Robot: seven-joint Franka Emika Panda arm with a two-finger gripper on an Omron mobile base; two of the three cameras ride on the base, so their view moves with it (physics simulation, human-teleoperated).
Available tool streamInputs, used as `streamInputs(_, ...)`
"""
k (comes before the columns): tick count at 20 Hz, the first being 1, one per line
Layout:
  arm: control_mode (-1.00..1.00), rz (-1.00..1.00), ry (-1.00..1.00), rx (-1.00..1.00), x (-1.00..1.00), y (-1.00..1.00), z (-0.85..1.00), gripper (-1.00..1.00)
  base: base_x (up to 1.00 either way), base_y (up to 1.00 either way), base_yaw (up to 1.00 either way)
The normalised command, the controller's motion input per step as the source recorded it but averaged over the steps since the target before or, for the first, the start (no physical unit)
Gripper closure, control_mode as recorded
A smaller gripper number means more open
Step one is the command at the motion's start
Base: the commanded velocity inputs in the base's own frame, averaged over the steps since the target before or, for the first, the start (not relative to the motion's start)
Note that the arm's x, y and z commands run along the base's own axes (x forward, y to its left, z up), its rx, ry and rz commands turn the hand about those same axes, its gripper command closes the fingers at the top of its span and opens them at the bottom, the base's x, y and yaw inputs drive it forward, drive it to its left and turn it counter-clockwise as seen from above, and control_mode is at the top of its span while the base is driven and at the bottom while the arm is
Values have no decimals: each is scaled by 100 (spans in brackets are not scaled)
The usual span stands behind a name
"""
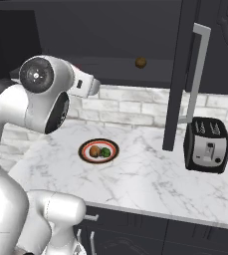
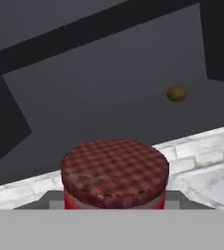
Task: Pick the avocado and bread from the counter and place them on the plate. Then pick the jam from the cabinet and place it next to the plate. Lastly close the cabinet door.
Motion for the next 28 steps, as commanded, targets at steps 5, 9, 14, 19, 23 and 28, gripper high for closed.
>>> streamInputs(5, -100, 11, 0, 11, -78, -47, -19, 100, 0, 0, 0)
streamInputs(9, -100, 17, 1, 1, -10, -2, -57, 100, 0, 0, 0)
streamInputs(14, -100, 12, 0, 0, 5, 11, -84, 100, 0, 0, 0)
streamInputs(19, -100, 11, 0, 0, 20, 1, -79, 100, 0, 0, 0)
streamInputs(23, -100, 14, -9, 0, 34, -1, -28, 100, 0, 0, 0)
streamInputs(28, -100, 30, -2, 8, 49, -28, -1, 100, 0, 0, 0)
